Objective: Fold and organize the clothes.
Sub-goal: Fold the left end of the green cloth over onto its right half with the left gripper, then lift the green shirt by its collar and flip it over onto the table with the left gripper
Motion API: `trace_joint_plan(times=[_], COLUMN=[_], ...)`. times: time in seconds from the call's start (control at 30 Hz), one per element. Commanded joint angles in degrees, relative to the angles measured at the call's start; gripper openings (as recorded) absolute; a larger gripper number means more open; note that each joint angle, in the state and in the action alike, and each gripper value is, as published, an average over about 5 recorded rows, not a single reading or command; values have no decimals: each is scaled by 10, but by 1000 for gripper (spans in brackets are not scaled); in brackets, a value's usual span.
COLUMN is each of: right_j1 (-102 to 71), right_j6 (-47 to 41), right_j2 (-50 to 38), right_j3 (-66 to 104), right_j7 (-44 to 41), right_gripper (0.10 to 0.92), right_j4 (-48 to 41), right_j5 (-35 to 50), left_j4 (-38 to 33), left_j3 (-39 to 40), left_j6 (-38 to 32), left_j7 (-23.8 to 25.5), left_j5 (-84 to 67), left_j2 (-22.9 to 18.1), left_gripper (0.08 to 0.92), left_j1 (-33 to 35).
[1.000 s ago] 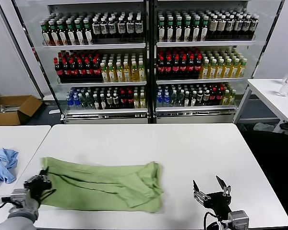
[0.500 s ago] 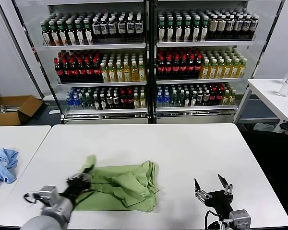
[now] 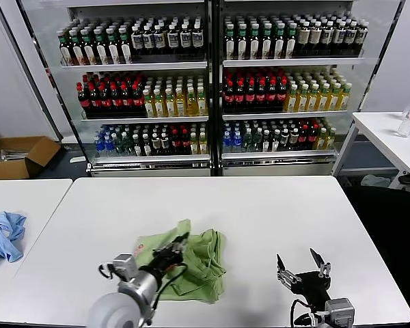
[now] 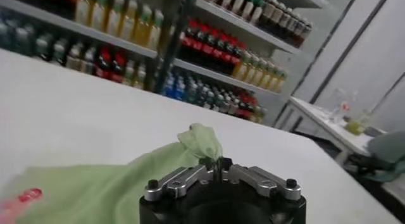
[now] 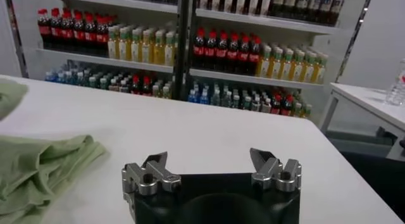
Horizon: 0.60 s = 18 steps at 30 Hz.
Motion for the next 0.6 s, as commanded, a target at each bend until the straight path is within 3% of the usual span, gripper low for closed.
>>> trace_joint_plan(times=[0.03,0.17,0.27,0.43,0.6], right_j1=[1,4,3,4,5], right_j6=[-1,-1,-1,1,1], right_j2=[1,-1,-1,2,2], right_j3=[-1,0,-1,-4,-7], right_j7=[0,0,0,-1,-2], right_gripper=[823,823,823,823,823], right_j4=[-2,0,4,3,-2], right_j5=[-1,-1,0,-1,-2], left_j4=[-34,-79,-63,51,137], left_j3=[86,55,-32,-185,-221], left_j6=[4,-3,-27,-95,-117], left_j7=[9,28,22,52,60], left_j5=[-3,29,36,146,224], left_j2=[-76,-45,11,95,105], left_gripper=[218,348,435,582,729], left_j1=[-12,14,39,102,124])
